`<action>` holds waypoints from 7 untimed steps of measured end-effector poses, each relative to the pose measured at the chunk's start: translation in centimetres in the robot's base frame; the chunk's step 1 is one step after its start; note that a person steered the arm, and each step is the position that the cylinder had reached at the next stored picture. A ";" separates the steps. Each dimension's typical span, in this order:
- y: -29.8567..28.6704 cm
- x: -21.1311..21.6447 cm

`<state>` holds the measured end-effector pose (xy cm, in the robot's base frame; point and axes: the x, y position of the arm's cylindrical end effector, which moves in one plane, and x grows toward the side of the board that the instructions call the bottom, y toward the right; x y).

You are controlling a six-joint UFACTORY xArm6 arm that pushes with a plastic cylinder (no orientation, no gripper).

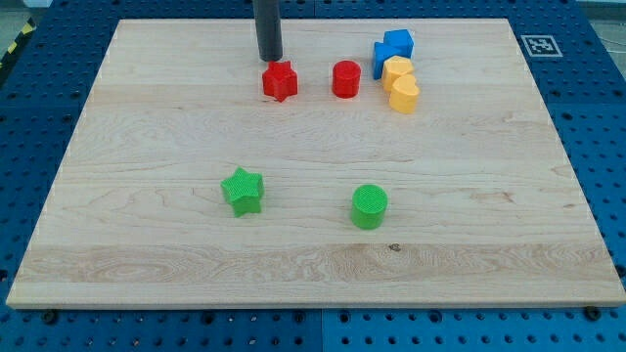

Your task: Place the red star towards the top left side of the green circle

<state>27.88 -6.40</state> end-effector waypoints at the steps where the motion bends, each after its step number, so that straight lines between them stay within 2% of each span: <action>1: 0.0 1.7; 7: 5.2 16.0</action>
<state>43.85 -1.17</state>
